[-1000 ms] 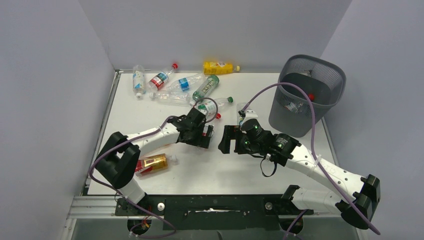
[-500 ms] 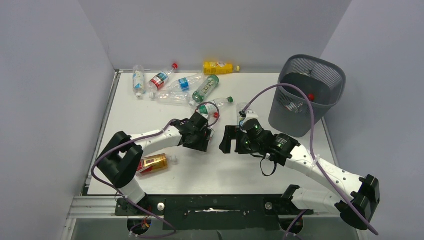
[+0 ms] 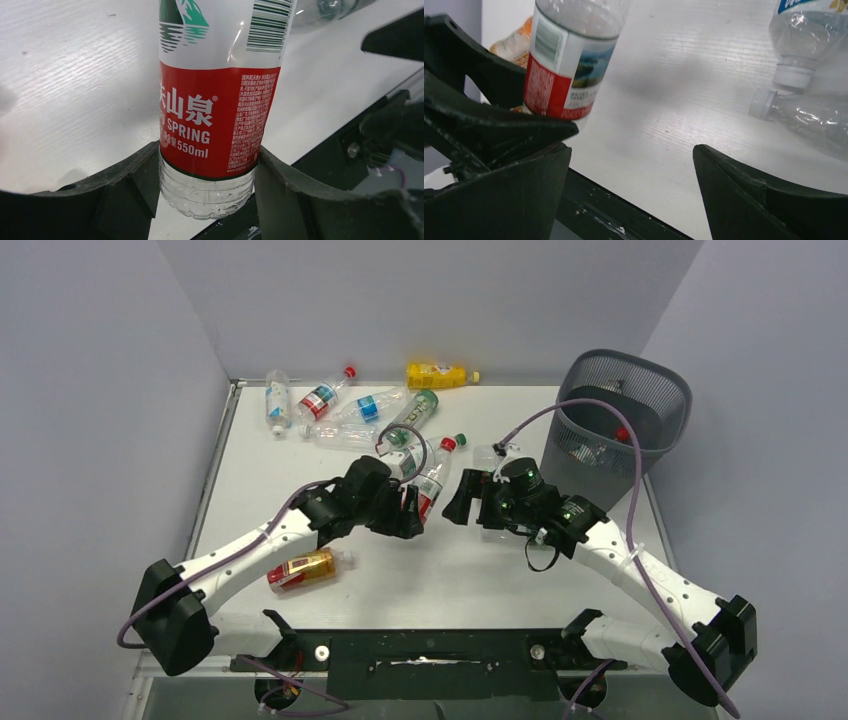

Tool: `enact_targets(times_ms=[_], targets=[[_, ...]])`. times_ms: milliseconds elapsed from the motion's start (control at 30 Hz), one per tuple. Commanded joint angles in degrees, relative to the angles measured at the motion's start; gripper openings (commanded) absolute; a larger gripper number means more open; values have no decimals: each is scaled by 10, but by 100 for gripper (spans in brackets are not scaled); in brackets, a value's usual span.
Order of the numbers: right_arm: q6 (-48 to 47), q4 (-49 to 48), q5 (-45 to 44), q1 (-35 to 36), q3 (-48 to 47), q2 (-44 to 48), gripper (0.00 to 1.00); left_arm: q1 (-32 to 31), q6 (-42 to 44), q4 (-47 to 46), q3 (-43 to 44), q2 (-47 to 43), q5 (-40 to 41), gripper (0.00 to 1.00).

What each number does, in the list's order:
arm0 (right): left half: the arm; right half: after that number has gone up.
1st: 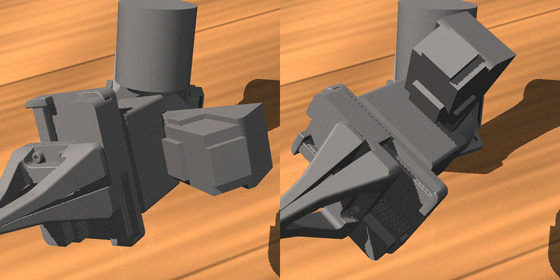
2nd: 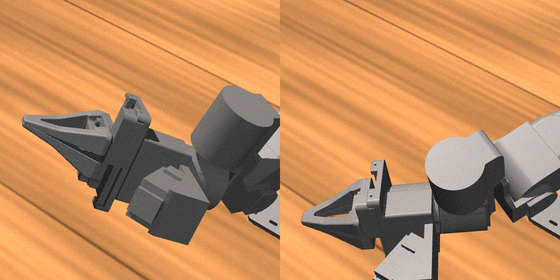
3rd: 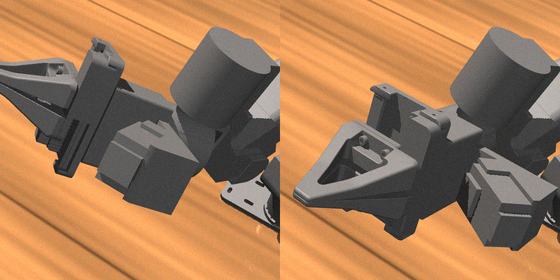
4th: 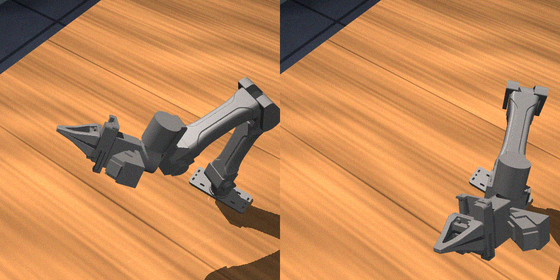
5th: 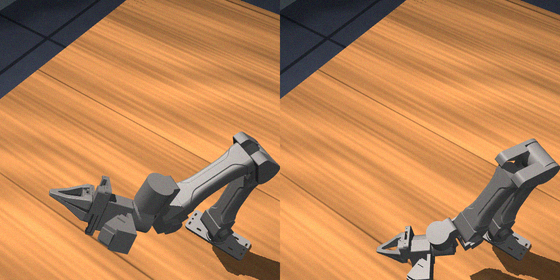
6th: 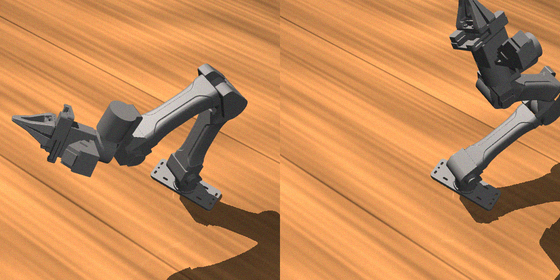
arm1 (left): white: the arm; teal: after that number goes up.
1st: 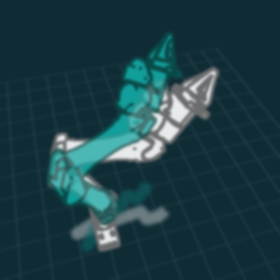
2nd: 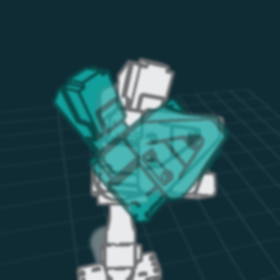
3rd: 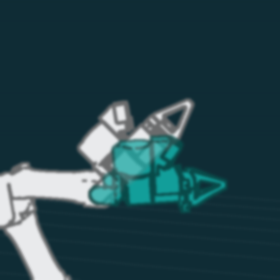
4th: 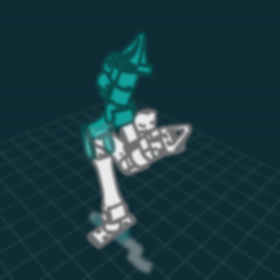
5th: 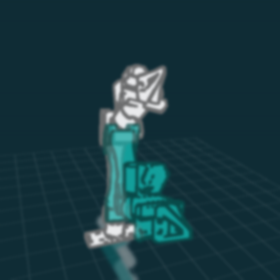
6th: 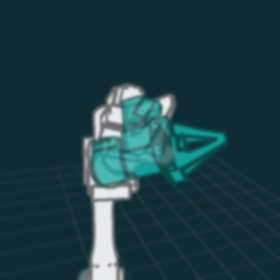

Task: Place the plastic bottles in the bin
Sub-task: Pick up the plastic bottle at the center of the board.

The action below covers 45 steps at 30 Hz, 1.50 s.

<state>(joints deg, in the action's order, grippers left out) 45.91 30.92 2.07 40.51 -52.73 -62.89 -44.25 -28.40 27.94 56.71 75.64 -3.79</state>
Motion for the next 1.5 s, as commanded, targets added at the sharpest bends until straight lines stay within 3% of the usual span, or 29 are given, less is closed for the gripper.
enact_targets(times_ms=[0, 333, 733, 1200, 1467], targets=[[1, -94, 79, -45, -31, 17, 99, -9, -19, -33, -25, -46, -61, 46], [3, -144, 125, -70, -50, -11, 98, -37, -61, -119, -63, -91, -101, 45], [27, -153, 123, -73, -32, -13, 98, -52, -72, -149, -61, -103, -101, 44], [77, -238, 158, -72, 24, -10, 99, -75, -97, -213, -85, -121, -102, 43], [77, -252, 162, -73, 36, 1, 75, -90, -100, -223, -82, -110, -96, 47]])
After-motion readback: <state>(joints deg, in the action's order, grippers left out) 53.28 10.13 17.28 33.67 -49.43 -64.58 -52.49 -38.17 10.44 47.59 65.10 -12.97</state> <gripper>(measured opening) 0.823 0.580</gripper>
